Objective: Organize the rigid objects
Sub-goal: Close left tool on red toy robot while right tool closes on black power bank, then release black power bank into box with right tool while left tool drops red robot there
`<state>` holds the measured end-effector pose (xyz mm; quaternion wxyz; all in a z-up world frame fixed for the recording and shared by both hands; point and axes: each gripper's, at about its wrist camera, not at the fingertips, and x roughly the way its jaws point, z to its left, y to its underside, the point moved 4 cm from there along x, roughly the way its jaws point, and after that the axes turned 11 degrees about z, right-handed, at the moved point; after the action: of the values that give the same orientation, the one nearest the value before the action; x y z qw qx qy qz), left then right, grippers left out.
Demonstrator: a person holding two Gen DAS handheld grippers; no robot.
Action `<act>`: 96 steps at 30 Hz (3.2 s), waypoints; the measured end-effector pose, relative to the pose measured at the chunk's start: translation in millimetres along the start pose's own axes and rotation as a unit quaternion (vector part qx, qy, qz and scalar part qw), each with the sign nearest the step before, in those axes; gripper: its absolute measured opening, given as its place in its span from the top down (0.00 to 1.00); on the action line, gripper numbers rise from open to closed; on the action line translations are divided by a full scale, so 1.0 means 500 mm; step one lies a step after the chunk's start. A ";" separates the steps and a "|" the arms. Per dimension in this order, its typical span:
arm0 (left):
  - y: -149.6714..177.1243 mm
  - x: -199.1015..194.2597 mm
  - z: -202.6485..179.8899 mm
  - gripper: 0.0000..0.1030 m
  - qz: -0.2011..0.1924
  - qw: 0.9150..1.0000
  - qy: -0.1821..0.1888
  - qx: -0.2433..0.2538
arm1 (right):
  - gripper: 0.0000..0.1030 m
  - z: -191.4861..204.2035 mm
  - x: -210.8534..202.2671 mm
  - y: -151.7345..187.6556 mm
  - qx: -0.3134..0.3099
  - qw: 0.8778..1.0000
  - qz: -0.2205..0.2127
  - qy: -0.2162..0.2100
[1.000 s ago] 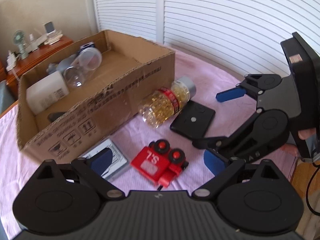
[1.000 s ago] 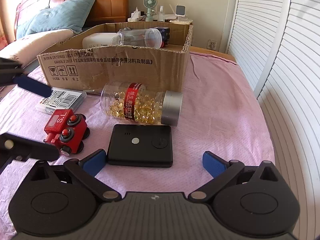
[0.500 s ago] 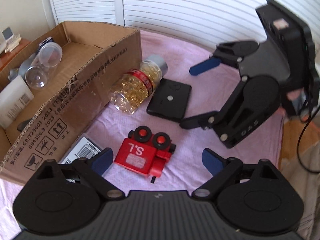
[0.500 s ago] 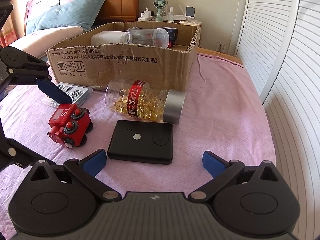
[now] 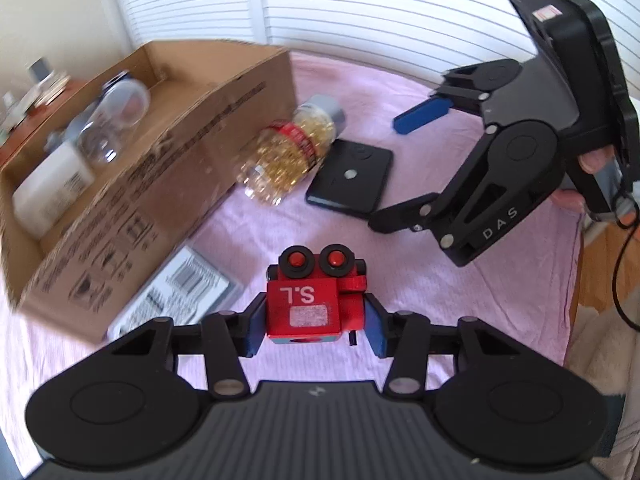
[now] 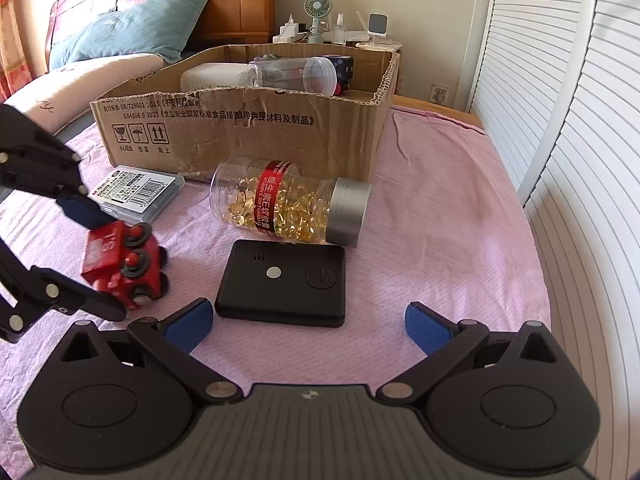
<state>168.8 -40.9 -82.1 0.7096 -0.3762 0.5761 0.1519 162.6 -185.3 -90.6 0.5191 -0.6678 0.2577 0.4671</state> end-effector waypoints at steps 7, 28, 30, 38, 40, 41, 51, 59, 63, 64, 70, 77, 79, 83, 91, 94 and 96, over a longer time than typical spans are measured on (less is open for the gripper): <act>0.062 -0.027 0.010 0.53 0.000 0.991 -0.037 -0.129 | 0.00 0.016 0.001 -0.001 -0.010 1.000 -0.004 -0.007; 0.059 -0.020 0.027 0.50 -0.006 0.983 -0.048 -0.178 | 0.24 0.041 0.007 -0.037 0.005 1.000 -0.010 0.004; 0.059 -0.020 0.029 0.50 -0.008 0.982 -0.047 -0.183 | 0.25 0.044 0.007 -0.038 0.003 1.000 -0.009 0.005; 0.060 -0.024 0.030 0.52 -0.010 0.983 -0.043 -0.179 | 0.28 0.045 -0.004 -0.035 -0.001 1.000 0.009 0.000; 0.061 -0.030 0.029 0.52 -0.011 0.984 -0.039 -0.173 | 0.28 0.047 -0.009 -0.031 -0.006 1.000 0.014 -0.005; 0.062 -0.033 0.029 0.52 -0.011 0.985 -0.038 -0.171 | 0.28 0.048 -0.012 -0.029 -0.009 1.000 0.017 -0.008; 0.079 -0.063 0.027 0.52 -0.002 0.987 -0.020 -0.160 | 0.28 0.063 -0.080 -0.023 -0.044 0.999 0.014 -0.026; 0.084 -0.099 0.035 0.52 -0.008 0.987 -0.018 -0.160 | 0.28 0.048 -0.151 -0.094 -0.059 0.997 -0.034 -0.021; 0.080 -0.116 0.044 0.52 -0.018 0.986 -0.013 -0.163 | 0.28 0.037 -0.166 -0.147 -0.064 0.996 -0.057 -0.018; 0.079 -0.120 0.047 0.52 -0.020 0.986 -0.014 -0.163 | 0.28 0.035 -0.166 -0.163 -0.065 0.996 -0.061 -0.017; 0.069 -0.137 0.067 0.52 -0.032 0.986 -0.018 -0.165 | 0.28 0.021 -0.135 -0.247 -0.066 0.996 -0.065 -0.022; 0.057 -0.145 0.098 0.52 -0.040 0.984 -0.022 -0.173 | 0.28 -0.002 -0.040 -0.321 -0.057 0.997 -0.037 -0.021; 0.053 -0.147 0.107 0.52 -0.042 0.983 -0.022 -0.175 | 0.28 -0.009 -0.013 -0.334 -0.054 0.998 -0.028 -0.020; 0.045 -0.147 0.121 0.52 -0.043 0.983 -0.026 -0.178 | 0.28 -0.017 0.030 -0.357 -0.048 0.998 -0.024 -0.016; 0.029 -0.148 0.131 0.52 -0.044 0.983 -0.027 -0.178 | 0.01 -0.032 0.007 -0.362 -0.018 0.998 -0.055 -0.007; 0.020 -0.153 0.131 0.52 -0.045 0.983 -0.032 -0.176 | 0.00 -0.033 -0.027 -0.349 -0.004 0.999 -0.053 0.002; 0.012 -0.159 0.132 0.52 -0.048 0.983 -0.036 -0.174 | 0.00 -0.037 -0.048 -0.337 0.009 0.999 -0.044 0.006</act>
<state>188.1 27.1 -6.8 0.6599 -0.5151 0.4967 0.2290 298.5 -150.6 7.7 0.5433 -0.6768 0.2350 0.4377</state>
